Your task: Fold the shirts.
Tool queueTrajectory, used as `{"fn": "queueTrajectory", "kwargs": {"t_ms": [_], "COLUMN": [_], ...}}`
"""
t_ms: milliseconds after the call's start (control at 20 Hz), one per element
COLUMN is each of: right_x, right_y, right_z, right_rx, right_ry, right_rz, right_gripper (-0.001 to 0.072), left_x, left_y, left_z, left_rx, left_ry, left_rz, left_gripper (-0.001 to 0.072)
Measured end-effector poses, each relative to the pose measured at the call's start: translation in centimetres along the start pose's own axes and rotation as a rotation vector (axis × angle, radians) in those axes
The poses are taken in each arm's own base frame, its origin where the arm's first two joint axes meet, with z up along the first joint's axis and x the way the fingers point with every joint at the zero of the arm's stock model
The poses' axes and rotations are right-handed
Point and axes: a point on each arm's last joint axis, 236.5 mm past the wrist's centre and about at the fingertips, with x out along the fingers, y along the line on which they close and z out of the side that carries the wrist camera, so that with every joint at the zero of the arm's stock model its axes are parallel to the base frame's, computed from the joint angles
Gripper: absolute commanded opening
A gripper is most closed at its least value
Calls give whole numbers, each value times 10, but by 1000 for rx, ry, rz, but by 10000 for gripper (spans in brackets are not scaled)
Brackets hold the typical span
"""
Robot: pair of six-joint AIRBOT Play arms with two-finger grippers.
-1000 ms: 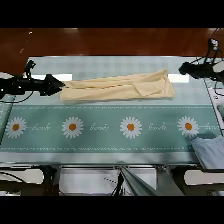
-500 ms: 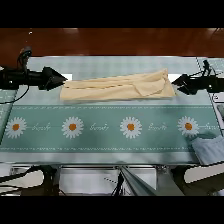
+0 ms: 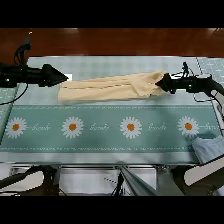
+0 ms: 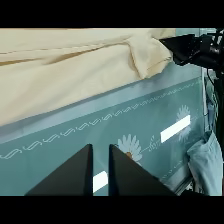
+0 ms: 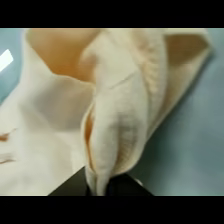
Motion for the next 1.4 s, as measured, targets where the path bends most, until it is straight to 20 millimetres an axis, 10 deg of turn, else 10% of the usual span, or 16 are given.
{"fn": "queueTrajectory", "kwargs": {"t_ms": [250,500,1100,1400], "right_x": [-60,-133,-237,-263], "right_y": [90,160,199,191], "right_z": [2,-43,-143,-154], "right_rx": [-159,-327,-445,-434], "right_ry": [-57,-67,-117,-160], "right_rz": [64,-39,-300,-375], "right_gripper": [45,45,45,44], "left_x": [25,97,276,312], "left_y": [-31,-69,-137,-165], "left_z": [8,-13,-189,-217], "left_rx": [27,77,-20,-191], "left_ry": [-41,-4,273,254], "left_rz": [-52,-74,-124,-182], "left_gripper": [24,24,23,21]}}
